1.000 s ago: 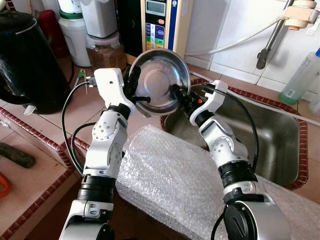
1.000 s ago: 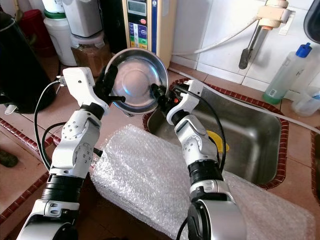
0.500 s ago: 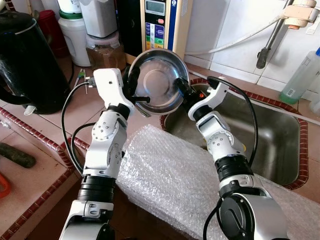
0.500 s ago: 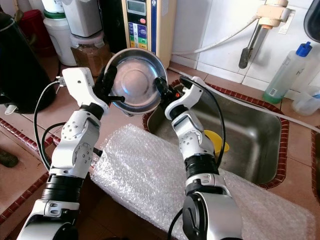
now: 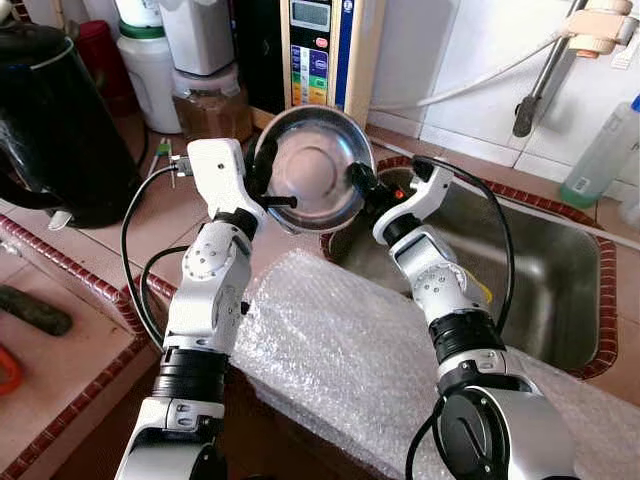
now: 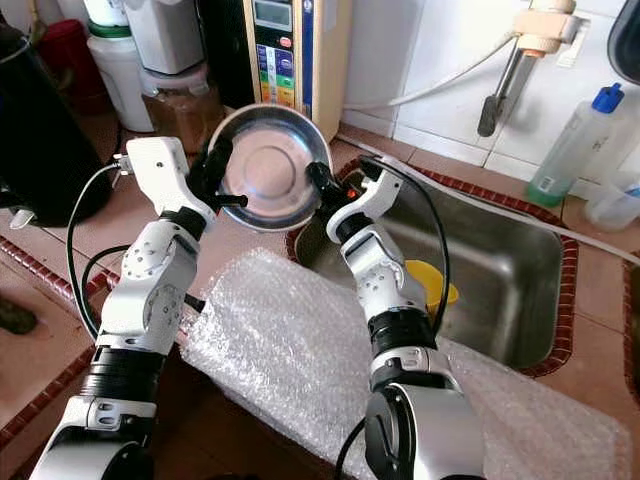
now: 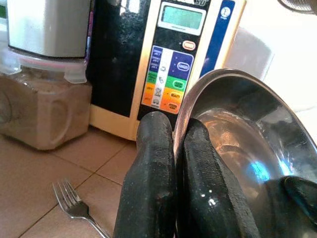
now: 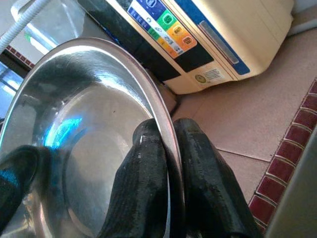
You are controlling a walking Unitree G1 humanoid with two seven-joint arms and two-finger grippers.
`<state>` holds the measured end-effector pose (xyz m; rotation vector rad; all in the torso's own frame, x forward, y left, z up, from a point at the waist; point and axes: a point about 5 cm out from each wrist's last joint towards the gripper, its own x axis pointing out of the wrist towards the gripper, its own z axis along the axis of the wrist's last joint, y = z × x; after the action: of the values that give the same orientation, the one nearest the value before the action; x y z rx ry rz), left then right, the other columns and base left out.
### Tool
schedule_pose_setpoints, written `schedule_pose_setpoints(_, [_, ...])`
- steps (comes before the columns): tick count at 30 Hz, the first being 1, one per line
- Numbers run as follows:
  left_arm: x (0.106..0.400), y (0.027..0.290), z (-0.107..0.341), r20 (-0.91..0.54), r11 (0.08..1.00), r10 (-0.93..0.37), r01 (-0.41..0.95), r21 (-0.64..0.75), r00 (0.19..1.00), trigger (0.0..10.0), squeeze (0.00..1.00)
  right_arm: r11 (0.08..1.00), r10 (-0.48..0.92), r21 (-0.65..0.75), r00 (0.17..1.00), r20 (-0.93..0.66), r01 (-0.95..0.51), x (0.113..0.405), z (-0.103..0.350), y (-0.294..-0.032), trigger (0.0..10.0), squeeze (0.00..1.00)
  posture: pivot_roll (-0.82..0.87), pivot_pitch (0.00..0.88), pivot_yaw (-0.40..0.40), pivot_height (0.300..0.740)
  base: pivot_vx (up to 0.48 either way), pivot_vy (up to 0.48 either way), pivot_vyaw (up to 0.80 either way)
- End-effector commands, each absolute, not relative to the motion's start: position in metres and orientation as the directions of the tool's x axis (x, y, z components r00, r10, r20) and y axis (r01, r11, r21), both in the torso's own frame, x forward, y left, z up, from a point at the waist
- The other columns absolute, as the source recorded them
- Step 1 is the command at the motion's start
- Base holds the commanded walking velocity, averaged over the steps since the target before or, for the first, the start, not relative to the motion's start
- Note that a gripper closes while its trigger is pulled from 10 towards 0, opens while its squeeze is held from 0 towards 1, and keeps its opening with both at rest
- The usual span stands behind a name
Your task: Kitchen organization
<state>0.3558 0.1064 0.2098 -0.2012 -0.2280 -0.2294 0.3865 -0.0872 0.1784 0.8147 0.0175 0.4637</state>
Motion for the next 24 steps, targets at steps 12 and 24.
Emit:
schedule_pose_setpoints(12, [0.354, 0.096, 0.194, 0.155, 0.941, -0.269, 0.294, -0.169, 0.951, 10.0, 1.00, 0.596, 0.357, 0.716, 0.919, 0.169, -0.363, 0.392, 0.187, -0.095, 0.0, 0.00, 0.08, 0.044, 0.016, 0.740, 0.000, 0.000, 0.00])
schedule_pose_setpoints(24, [0.352, 0.096, 0.189, 0.131, 0.945, -0.268, 0.287, -0.157, 0.955, 10.0, 1.00, 0.731, 0.093, 0.673, 0.993, 0.069, -0.116, 0.399, 0.179, -0.136, 0.0, 0.00, 0.08, 0.043, 0.012, 0.740, 0.000, 0.000, 0.00])
